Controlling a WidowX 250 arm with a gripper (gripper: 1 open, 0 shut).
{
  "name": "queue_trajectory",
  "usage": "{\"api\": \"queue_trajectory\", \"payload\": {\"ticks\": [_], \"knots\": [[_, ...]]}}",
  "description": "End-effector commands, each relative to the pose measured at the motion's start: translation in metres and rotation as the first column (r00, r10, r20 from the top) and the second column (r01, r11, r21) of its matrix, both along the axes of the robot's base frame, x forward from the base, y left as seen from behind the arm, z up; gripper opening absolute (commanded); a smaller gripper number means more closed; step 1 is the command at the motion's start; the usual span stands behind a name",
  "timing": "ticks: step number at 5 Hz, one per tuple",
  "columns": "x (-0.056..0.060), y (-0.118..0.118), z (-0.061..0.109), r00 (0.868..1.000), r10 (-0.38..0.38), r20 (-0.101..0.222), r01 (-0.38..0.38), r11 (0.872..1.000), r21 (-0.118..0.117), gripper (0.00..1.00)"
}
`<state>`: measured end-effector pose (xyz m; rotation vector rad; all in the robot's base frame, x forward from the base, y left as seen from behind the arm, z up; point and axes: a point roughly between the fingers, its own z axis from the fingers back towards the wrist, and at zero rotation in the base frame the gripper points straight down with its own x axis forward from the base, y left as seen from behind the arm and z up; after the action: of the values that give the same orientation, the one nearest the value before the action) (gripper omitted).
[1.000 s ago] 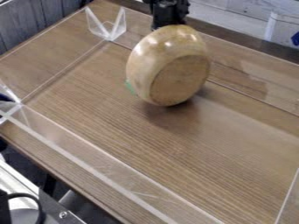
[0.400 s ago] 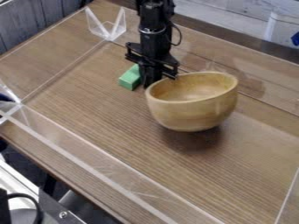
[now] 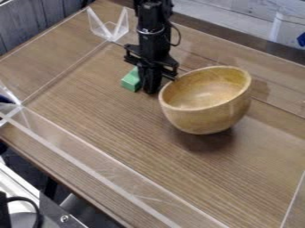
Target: Remove the green block from inside the brown bowl and put it on the table
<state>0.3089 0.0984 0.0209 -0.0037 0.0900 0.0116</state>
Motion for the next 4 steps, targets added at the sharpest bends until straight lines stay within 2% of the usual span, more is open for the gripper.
{"api": "queue_trajectory", "payload": {"ticks": [1,4], "knots": [[0.002,0.01,0.019,0.999,0.02,0.05,-0.021,1.0,0.011,0.0],[-0.003,0.021,0.045,0.994,0.05,0.093,-0.05,0.999,-0.003,0.0]]}}
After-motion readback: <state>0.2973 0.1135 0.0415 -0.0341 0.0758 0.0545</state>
